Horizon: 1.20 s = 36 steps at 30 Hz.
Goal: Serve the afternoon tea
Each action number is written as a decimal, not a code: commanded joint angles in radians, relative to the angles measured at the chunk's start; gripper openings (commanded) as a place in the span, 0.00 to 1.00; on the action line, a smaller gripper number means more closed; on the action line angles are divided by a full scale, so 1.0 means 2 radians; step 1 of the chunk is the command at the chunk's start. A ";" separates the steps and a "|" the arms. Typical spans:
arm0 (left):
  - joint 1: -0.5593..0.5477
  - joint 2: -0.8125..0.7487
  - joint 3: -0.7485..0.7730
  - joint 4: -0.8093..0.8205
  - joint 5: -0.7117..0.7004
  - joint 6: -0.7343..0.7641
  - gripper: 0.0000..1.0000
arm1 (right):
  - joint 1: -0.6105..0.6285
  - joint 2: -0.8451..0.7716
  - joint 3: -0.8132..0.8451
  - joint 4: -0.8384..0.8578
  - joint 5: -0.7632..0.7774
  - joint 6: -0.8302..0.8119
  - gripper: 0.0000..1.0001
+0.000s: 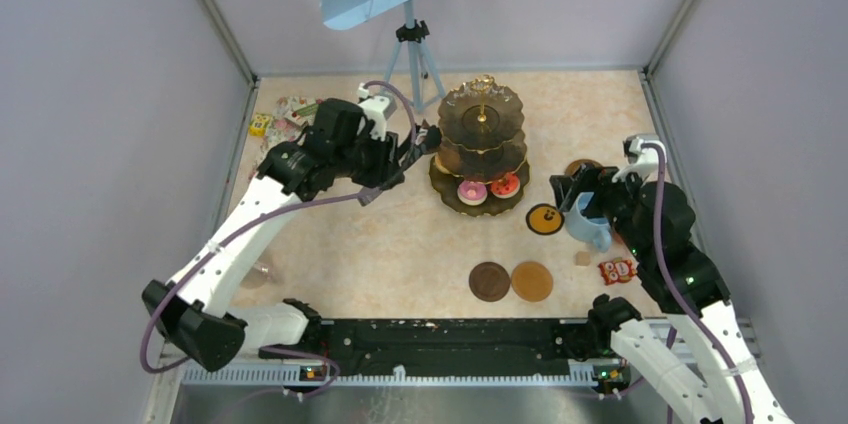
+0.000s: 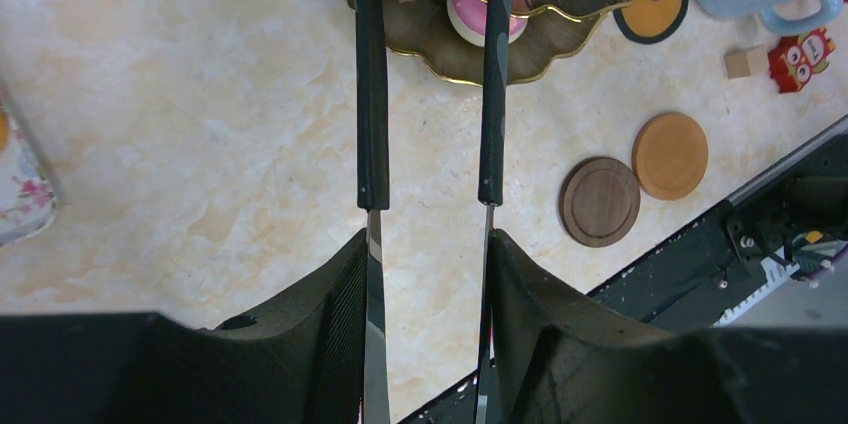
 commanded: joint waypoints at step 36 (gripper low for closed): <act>-0.063 0.170 0.091 0.101 -0.023 0.029 0.55 | 0.006 -0.018 0.021 -0.005 0.020 0.007 0.93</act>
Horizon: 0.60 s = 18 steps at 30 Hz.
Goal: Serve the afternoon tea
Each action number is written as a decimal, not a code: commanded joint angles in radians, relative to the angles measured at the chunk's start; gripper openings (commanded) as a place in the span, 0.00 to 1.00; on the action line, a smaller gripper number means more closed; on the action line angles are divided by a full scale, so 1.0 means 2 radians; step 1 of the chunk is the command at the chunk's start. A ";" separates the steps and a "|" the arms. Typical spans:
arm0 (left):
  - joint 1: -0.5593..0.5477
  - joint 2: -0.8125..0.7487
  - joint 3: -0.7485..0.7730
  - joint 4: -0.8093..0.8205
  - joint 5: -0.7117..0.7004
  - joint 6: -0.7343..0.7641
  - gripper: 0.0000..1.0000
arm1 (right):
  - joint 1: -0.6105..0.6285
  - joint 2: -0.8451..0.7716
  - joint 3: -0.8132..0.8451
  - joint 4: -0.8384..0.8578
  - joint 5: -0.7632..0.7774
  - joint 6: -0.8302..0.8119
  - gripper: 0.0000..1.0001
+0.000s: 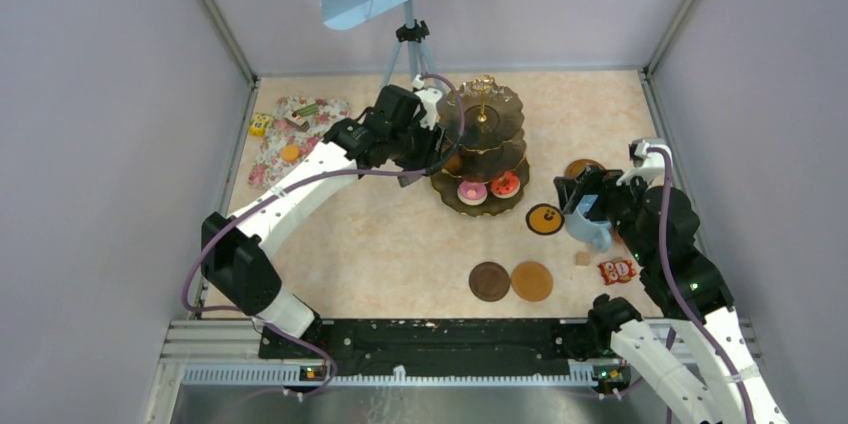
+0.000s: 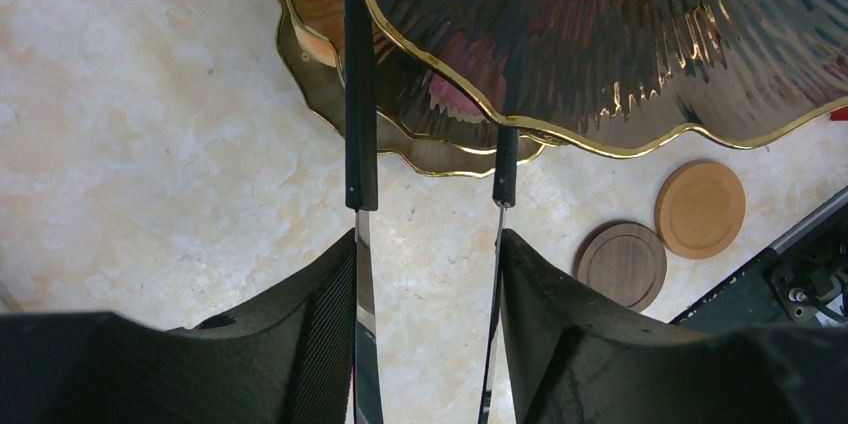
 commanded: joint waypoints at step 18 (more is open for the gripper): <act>-0.003 -0.106 -0.019 -0.056 -0.038 0.029 0.51 | 0.006 0.001 0.014 0.015 -0.003 0.004 0.94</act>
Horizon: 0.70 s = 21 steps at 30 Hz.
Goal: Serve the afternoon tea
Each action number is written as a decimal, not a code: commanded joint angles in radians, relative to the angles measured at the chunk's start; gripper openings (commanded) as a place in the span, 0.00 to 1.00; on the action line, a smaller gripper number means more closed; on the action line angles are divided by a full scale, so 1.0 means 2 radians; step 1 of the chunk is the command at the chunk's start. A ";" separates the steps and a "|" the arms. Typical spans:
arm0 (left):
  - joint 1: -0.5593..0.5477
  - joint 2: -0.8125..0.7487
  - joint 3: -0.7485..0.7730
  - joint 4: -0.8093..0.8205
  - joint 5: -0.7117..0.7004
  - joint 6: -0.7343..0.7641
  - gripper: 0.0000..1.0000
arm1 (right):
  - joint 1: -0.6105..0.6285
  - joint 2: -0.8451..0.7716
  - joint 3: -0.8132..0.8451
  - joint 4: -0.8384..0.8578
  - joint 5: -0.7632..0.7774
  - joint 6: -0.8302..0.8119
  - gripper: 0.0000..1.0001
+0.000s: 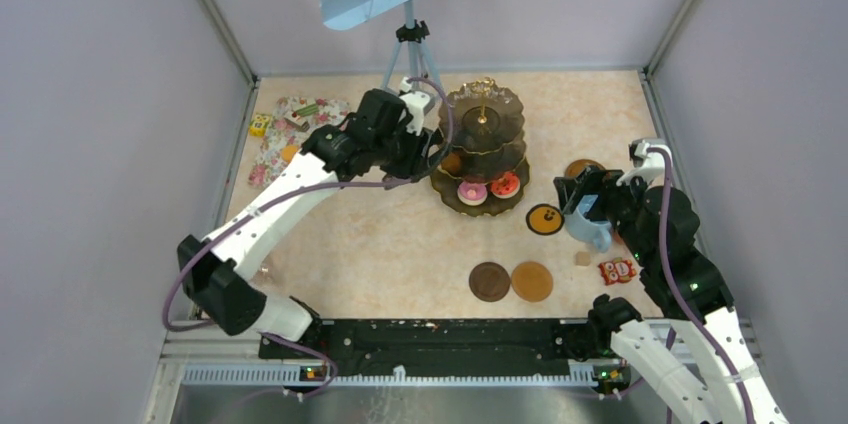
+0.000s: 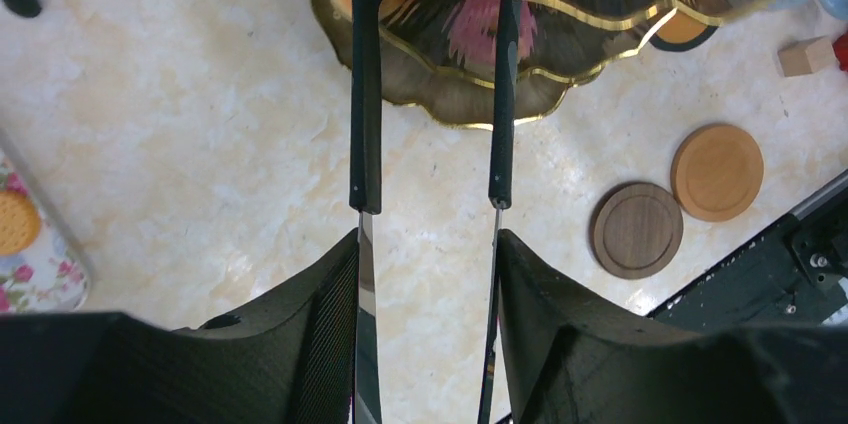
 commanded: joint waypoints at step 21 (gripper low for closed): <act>0.301 -0.044 -0.044 0.011 -0.131 -0.029 0.49 | 0.006 0.028 0.011 0.025 -0.006 -0.018 0.94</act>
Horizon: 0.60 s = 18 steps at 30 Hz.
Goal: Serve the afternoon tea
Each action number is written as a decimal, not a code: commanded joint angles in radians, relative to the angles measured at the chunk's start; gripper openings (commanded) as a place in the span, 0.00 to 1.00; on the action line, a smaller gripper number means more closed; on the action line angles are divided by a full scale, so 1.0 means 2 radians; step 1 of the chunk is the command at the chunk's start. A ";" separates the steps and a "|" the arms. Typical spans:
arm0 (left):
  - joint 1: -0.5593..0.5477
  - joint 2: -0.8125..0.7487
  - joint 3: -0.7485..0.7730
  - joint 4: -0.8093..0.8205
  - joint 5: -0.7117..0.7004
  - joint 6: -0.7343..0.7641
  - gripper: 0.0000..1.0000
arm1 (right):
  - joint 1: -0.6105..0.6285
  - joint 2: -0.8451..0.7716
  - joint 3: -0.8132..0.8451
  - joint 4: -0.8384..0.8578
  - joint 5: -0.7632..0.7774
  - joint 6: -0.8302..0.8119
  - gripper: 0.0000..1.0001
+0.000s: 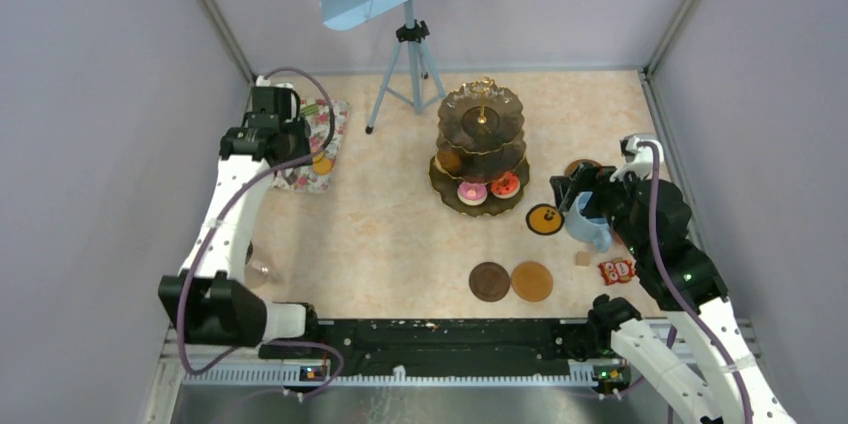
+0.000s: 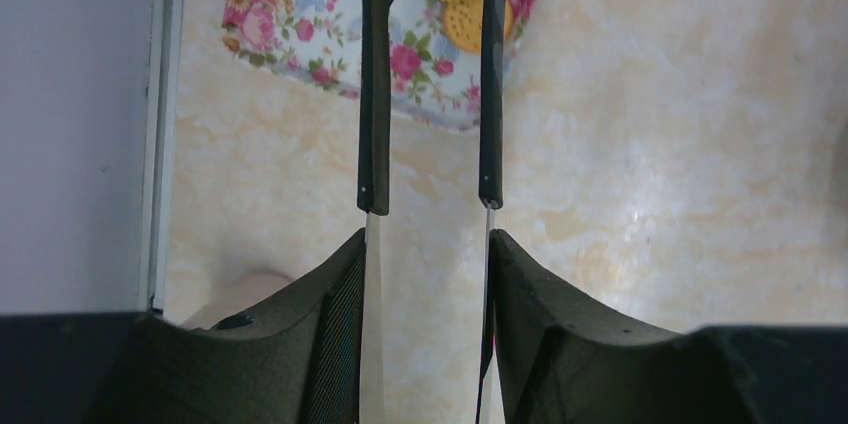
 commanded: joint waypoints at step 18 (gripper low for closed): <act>0.040 0.286 0.115 0.176 -0.061 -0.097 0.54 | 0.006 0.022 -0.004 0.037 -0.004 -0.008 0.94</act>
